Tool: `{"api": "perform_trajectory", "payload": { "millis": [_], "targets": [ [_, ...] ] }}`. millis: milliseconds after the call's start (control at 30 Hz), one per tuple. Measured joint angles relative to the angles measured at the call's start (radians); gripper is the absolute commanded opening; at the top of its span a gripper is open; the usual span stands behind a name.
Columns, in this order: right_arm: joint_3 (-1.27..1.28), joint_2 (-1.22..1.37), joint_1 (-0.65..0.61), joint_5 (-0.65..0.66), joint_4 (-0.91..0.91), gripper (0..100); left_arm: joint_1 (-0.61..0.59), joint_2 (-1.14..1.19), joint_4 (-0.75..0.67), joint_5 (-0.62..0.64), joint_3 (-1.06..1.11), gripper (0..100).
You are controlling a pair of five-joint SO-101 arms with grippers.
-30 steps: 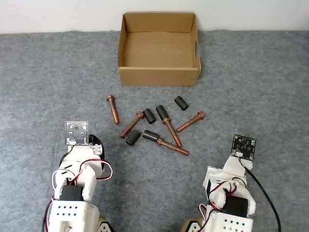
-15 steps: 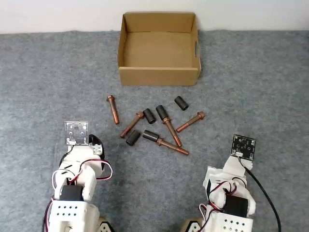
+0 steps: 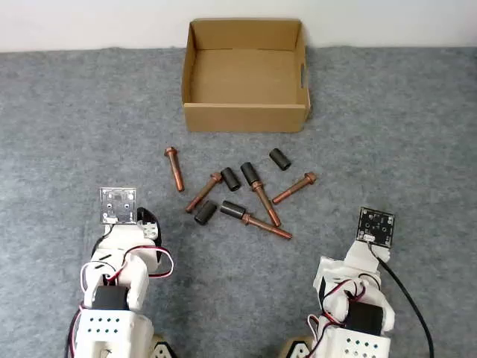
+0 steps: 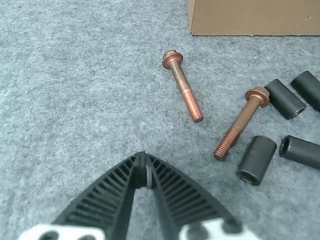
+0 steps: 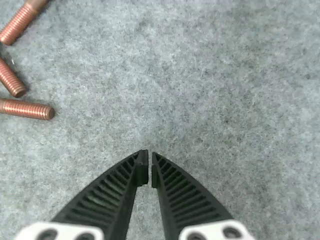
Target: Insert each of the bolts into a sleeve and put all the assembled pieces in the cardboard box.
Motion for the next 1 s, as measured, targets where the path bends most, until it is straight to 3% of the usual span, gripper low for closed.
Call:
{"api": "perform_trajectory", "payload": {
  "millis": [567, 733, 1000],
  "targets": [
    [-0.014, 0.0, 0.0, 0.014, -0.015, 0.8, 0.0, 0.0, 0.0, 0.0, 0.0, 1],
    [-0.192, 0.005, -0.028, 0.166, -0.021, 0.8, 0.0, 0.0, 0.0, 0.0, 0.0, 1],
    [-0.503, 0.236, -0.141, 0.19, -0.026, 0.8, 0.0, 0.0, 0.0, 0.0, 0.0, 1]
  ]
}}
